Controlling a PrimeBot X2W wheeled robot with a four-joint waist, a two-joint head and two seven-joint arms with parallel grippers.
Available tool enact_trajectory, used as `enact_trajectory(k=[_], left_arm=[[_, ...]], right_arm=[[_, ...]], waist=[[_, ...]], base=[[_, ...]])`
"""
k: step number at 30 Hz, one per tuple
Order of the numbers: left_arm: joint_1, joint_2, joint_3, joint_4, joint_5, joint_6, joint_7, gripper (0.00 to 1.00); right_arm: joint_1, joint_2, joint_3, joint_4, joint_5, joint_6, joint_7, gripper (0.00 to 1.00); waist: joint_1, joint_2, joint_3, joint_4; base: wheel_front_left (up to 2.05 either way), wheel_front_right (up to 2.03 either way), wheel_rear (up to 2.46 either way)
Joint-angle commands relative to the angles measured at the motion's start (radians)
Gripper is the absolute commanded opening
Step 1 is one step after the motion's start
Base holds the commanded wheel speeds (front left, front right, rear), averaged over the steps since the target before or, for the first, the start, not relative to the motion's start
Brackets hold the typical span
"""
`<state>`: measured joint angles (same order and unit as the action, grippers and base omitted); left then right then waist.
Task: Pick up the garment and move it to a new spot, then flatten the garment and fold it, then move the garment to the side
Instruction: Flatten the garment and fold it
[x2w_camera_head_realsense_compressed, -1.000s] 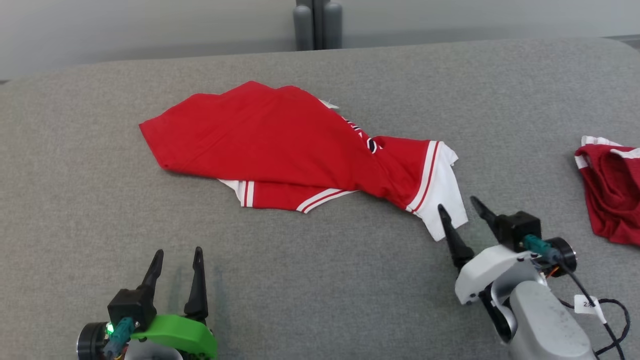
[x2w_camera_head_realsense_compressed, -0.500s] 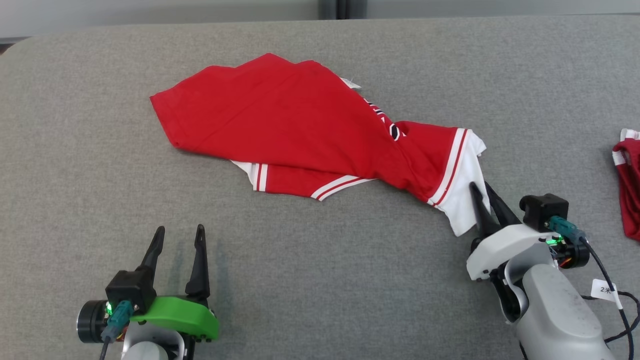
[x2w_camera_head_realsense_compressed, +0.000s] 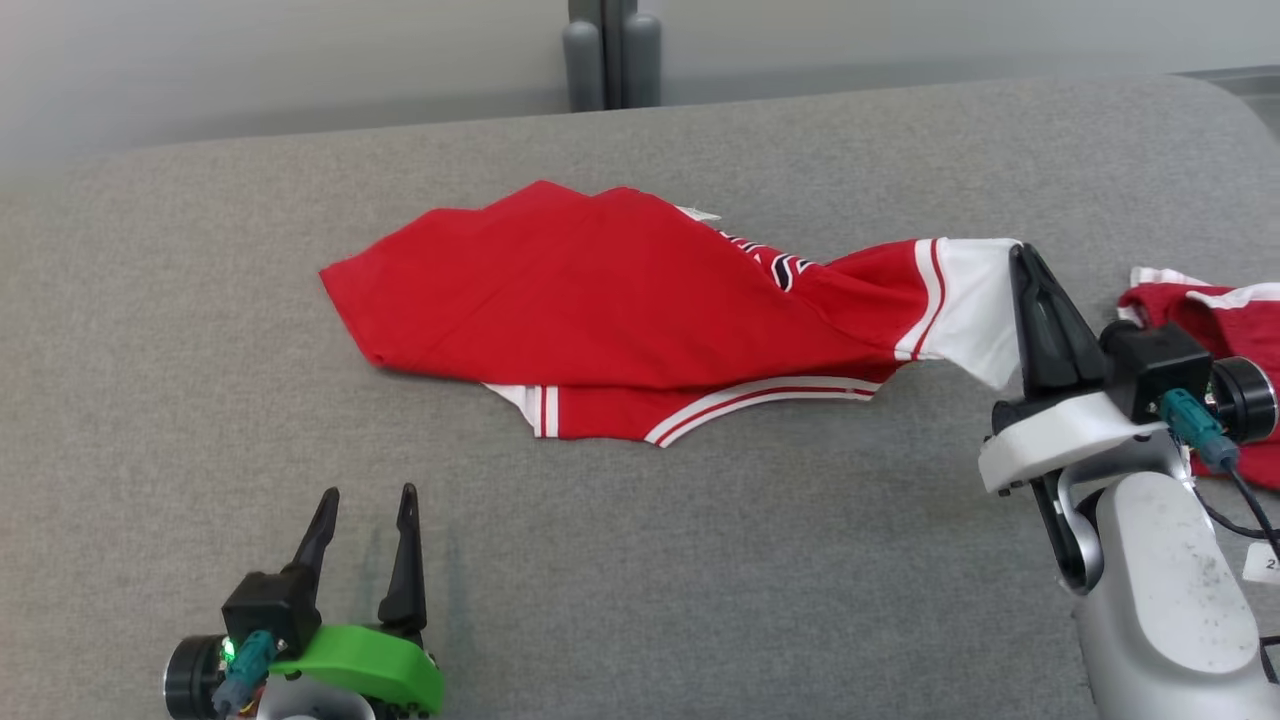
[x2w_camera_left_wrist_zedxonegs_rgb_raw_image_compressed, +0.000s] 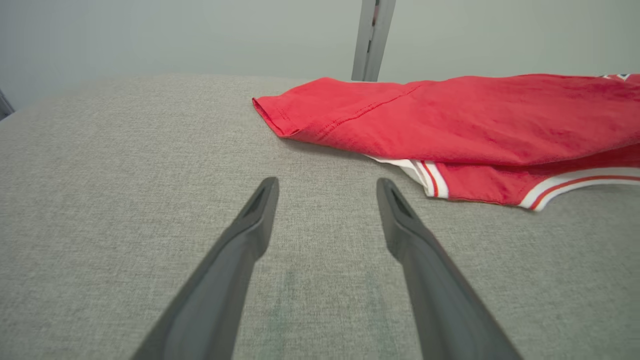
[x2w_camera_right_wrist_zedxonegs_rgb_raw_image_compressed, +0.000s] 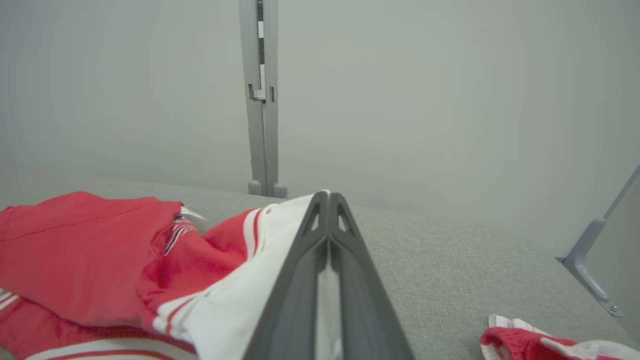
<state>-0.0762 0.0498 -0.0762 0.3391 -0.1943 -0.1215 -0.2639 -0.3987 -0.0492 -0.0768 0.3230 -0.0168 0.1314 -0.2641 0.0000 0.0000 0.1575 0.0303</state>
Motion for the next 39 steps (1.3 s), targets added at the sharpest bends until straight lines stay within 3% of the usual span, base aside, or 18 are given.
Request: enact_trajectory(k=[1,3,4,5,12,21,30,39], left_arm=[[0.016,0.003,-0.002,0.004,-0.01,0.008,0.0,1.0],[0.026,0.003,-0.006,0.007,-0.012,0.008,0.0,1.0],[0.031,0.003,-0.008,0.008,-0.012,0.011,0.0,1.0],[0.034,0.003,-0.008,0.009,-0.013,0.012,0.0,1.0],[0.041,0.003,-0.01,0.013,-0.003,0.013,0.0,1.0],[-0.07,0.003,-0.057,0.025,0.02,-0.001,0.0,1.0],[-0.377,0.027,-0.142,0.182,0.027,-0.01,0.0,1.0],[-0.722,0.091,-0.276,0.458,-0.079,-0.01,0.035,1.0]], right_arm=[[0.029,-0.003,0.009,-0.023,-0.021,-0.002,0.0,0.0],[0.06,-0.004,0.018,-0.055,-0.043,-0.002,0.0,0.03],[0.087,-0.004,0.023,-0.05,-0.057,-0.002,0.0,0.75],[0.107,-0.003,0.034,-0.041,-0.063,-0.002,0.0,1.0],[0.206,-0.004,0.114,0.052,0.01,-0.002,0.0,1.0],[0.169,-0.004,0.135,0.058,0.072,-0.002,0.0,1.0],[0.103,-0.003,0.18,0.022,0.096,-0.002,0.0,1.0],[0.06,-0.003,0.218,-0.006,0.126,-0.002,0.0,1.0]], waist=[[0.0,0.0,-0.038,-0.036],[0.0,0.0,-0.048,-0.044],[0.0,0.0,-0.054,-0.047],[0.0,0.0,-0.057,-0.05],[0.0,0.0,-0.057,-0.06],[0.0,0.0,0.001,-0.1],[0.0,0.0,0.121,-0.179],[0.0,0.0,0.226,-0.24]], base=[[0.0,0.0,0.0],[0.0,0.0,0.0],[0.0,0.0,0.0],[0.0,0.0,0.0],[0.0,0.0,0.0],[0.0,0.0,0.0],[0.0,0.0,0.0],[0.0,0.0,0.0]])
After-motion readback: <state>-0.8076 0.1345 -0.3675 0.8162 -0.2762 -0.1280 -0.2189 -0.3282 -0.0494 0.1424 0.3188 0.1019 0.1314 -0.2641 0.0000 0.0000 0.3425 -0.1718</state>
